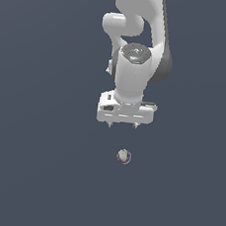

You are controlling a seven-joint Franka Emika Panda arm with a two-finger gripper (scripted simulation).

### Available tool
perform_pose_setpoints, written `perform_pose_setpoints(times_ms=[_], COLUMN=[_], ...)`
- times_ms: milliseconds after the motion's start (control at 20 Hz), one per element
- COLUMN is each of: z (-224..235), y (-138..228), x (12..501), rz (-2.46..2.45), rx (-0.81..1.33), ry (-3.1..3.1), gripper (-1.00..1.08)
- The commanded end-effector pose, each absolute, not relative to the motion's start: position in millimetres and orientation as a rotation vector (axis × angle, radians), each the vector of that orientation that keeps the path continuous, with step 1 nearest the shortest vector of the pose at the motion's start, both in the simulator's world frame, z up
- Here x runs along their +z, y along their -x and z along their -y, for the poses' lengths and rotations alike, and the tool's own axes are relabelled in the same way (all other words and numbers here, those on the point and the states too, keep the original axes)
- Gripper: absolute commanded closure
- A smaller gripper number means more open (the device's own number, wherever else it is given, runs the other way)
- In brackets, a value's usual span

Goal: Pick up the object and move it to a goal position.

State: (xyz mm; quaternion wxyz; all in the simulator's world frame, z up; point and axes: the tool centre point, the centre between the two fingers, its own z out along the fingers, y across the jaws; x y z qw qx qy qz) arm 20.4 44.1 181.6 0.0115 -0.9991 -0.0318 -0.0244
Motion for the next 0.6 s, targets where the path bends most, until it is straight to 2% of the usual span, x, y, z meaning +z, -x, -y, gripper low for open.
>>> perform_pose_setpoints(times_ms=[0,550], z=[-44.2,-49.2], y=[-21.2,-31.7], x=[180.7,169.2], rz=[0.118,0.392], rx=[-0.075,-0.063], ry=[3.117,3.106], gripper=[-0.92,-0.92])
